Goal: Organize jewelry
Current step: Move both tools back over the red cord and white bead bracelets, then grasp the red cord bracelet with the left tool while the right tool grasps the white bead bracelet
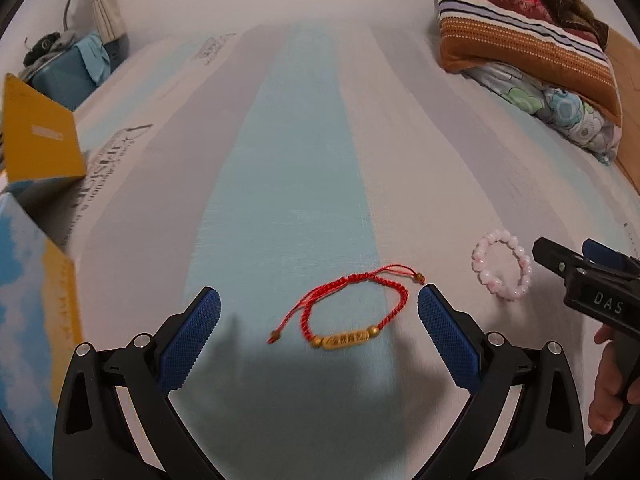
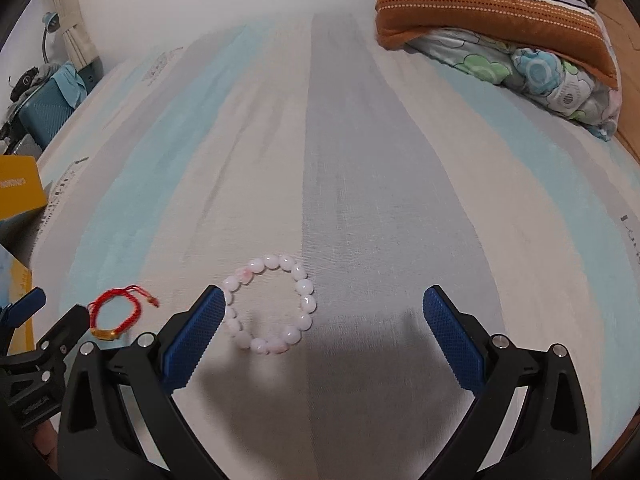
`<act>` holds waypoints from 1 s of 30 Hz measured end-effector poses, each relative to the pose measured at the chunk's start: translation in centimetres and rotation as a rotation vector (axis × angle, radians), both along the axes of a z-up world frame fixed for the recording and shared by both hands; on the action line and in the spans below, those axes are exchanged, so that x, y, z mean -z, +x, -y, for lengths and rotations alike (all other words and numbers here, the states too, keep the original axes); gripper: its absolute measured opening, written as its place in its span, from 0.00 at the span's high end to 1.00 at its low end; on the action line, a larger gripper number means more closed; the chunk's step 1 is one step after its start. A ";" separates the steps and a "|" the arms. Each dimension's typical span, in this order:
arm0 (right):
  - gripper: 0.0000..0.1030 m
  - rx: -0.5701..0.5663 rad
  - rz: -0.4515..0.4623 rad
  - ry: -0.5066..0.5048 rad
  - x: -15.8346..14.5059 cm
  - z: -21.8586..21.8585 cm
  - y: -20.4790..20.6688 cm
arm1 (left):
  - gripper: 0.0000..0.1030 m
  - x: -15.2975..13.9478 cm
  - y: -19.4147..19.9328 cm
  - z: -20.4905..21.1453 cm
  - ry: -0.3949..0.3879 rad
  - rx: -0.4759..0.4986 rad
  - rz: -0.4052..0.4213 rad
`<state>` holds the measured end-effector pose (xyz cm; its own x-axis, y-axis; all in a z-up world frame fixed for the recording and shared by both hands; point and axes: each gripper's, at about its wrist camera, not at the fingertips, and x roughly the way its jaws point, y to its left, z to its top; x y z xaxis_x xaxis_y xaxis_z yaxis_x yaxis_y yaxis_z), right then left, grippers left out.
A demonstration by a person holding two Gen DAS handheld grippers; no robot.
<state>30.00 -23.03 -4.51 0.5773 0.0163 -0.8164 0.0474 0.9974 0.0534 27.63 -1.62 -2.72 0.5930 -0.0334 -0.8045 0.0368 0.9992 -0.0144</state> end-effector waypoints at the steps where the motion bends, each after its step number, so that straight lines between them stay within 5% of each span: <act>1: 0.08 -0.001 -0.003 -0.003 0.3 0.0 0.3 | 0.06 0.3 0.3 0.2 -0.009 0.007 -0.006; 11: 0.20 -0.008 -0.064 -0.013 2.8 0.2 1.8 | 0.06 3.7 1.8 1.2 0.021 0.019 -0.056; 22: 0.62 -0.001 -0.089 -0.023 4.1 0.0 1.7 | 0.08 4.7 2.4 0.8 -0.006 0.013 -0.100; 30: 0.82 0.000 -0.086 -0.029 4.3 -0.2 1.5 | 0.40 4.2 2.0 0.3 -0.035 0.009 -0.122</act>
<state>31.48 -22.82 -8.77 0.5053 -0.0084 -0.8629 0.0510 0.9985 0.0201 29.67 -1.97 -6.92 0.4907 -0.0677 -0.8687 0.0419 0.9977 -0.0540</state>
